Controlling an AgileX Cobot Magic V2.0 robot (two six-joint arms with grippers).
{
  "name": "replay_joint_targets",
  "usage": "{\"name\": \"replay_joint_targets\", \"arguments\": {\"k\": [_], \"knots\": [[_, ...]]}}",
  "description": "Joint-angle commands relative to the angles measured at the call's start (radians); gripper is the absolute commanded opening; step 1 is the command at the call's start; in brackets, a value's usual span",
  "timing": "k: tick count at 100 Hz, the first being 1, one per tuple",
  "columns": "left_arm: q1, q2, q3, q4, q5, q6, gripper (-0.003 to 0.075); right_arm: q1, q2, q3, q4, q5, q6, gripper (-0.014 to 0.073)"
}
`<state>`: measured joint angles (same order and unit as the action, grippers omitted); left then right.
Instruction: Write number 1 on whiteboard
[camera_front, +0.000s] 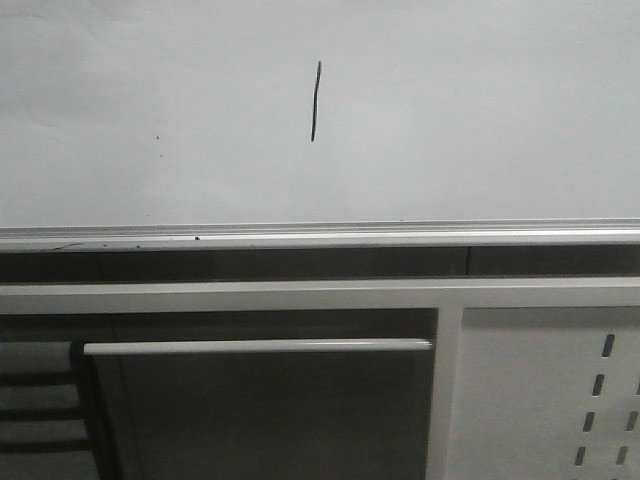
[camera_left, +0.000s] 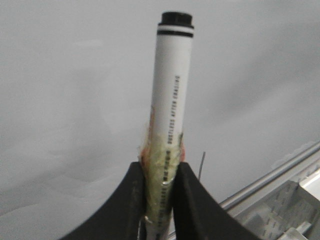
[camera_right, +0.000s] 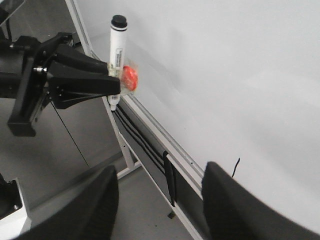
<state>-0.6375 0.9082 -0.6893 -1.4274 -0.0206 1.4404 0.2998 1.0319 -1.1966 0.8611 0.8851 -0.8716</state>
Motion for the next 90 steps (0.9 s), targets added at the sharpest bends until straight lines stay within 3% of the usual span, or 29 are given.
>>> {"name": "replay_joint_targets", "arguments": {"k": [1, 90], "knots": [[-0.002, 0.017, -0.044, -0.015, -0.063, -0.007, -0.0020, -0.006, -0.016, -0.024, 0.051, -0.033, 0.003, 0.0343], [0.000, 0.185, -0.136, 0.049, -0.284, -0.017, -0.0020, -0.006, -0.016, -0.024, 0.051, -0.025, 0.003, 0.0343]]}}
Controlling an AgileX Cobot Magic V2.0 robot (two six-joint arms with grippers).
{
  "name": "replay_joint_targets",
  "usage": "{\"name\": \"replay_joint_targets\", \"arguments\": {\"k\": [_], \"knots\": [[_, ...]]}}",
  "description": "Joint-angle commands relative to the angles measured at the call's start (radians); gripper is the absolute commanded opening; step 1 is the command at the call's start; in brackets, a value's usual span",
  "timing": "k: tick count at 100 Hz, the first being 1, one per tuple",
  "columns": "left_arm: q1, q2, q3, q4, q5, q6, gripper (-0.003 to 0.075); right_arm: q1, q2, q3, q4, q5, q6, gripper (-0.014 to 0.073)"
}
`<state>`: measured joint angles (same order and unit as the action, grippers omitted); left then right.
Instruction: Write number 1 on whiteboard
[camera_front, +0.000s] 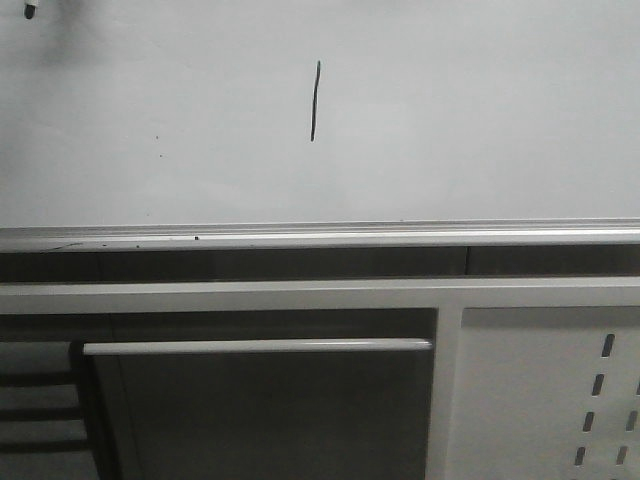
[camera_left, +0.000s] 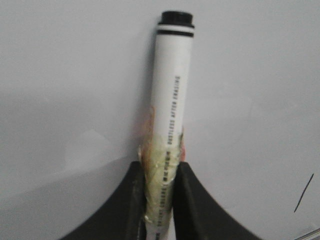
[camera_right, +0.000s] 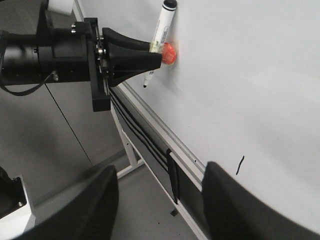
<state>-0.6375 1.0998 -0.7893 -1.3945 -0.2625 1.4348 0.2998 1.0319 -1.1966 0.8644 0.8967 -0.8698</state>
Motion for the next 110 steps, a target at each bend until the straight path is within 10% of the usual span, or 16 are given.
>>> {"name": "replay_joint_targets", "arguments": {"k": [1, 110], "knots": [[0.000, -0.005, -0.036, 0.016, -0.042, -0.012, -0.0020, -0.006, -0.016, -0.024, 0.048, -0.036, 0.001, 0.0343], [0.002, 0.024, -0.036, 0.017, -0.104, -0.012, -0.0020, -0.006, -0.016, -0.024, 0.048, -0.025, 0.001, 0.0343]]}}
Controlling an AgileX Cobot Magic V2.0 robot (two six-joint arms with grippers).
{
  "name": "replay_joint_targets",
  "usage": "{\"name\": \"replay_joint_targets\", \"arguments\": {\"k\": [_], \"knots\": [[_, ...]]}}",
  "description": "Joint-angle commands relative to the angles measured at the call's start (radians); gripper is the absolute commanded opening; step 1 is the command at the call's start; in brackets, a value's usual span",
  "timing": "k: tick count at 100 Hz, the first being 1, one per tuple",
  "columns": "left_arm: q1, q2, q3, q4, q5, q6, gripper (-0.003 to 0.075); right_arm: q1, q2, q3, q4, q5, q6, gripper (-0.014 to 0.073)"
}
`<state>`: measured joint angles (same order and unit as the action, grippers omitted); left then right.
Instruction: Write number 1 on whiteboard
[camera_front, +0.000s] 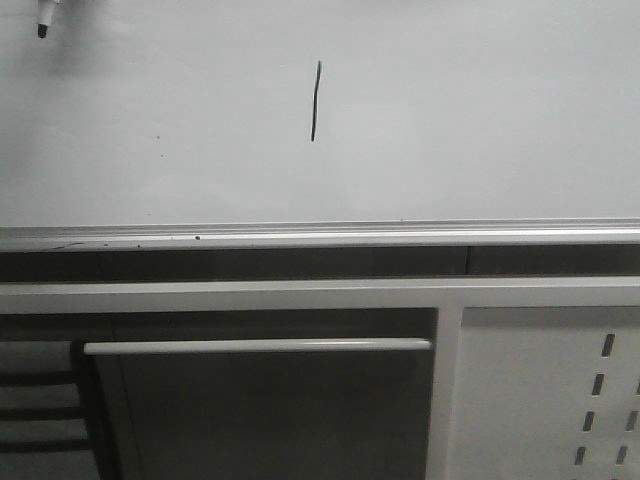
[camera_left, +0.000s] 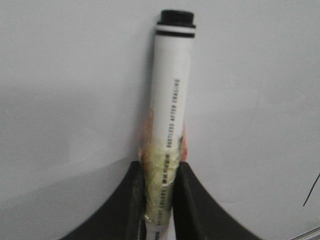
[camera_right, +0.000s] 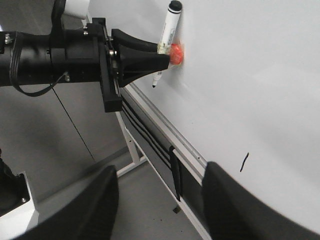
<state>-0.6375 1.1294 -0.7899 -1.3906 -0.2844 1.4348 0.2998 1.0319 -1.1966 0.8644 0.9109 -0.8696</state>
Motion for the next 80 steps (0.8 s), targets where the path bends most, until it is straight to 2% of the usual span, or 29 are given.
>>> {"name": "replay_joint_targets", "arguments": {"k": [1, 80], "knots": [[0.002, -0.006, -0.036, 0.013, -0.082, -0.012, -0.0020, -0.006, -0.016, -0.024, 0.048, -0.039, 0.001, 0.0343], [0.003, -0.004, -0.036, 0.015, -0.091, -0.012, -0.0020, -0.006, -0.016, -0.024, 0.049, -0.016, 0.001, 0.0343]]}}
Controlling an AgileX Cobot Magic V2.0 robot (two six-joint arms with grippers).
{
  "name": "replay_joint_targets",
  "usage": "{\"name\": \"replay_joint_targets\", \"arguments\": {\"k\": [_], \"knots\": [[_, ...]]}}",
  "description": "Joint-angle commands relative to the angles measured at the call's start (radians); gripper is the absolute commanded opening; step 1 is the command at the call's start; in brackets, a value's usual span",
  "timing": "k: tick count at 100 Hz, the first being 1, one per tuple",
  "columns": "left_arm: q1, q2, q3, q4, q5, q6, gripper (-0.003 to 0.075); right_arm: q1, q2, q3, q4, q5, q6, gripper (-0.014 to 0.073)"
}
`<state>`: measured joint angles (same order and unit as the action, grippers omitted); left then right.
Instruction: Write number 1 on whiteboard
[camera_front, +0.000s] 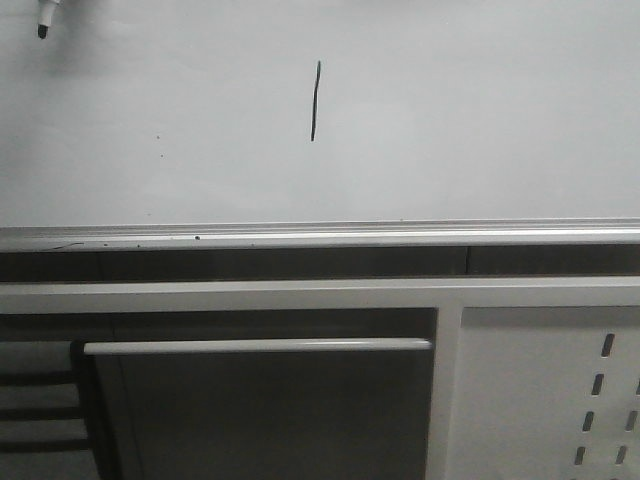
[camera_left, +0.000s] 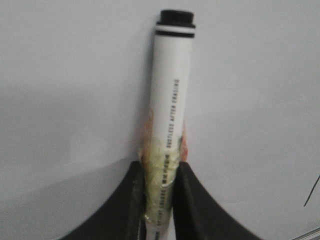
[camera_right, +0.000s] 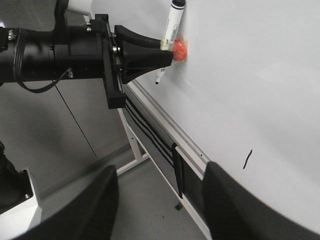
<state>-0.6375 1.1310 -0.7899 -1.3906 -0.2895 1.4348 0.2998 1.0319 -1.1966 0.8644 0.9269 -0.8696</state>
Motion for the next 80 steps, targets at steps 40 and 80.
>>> {"name": "replay_joint_targets", "arguments": {"k": [40, 80], "knots": [[0.003, -0.005, -0.036, 0.015, -0.093, -0.012, -0.0020, -0.006, -0.016, -0.024, 0.049, -0.032, 0.001, 0.0343], [0.003, -0.005, -0.036, 0.017, -0.093, -0.012, 0.0081, -0.006, -0.016, -0.024, 0.049, -0.032, 0.001, 0.0343]]}}
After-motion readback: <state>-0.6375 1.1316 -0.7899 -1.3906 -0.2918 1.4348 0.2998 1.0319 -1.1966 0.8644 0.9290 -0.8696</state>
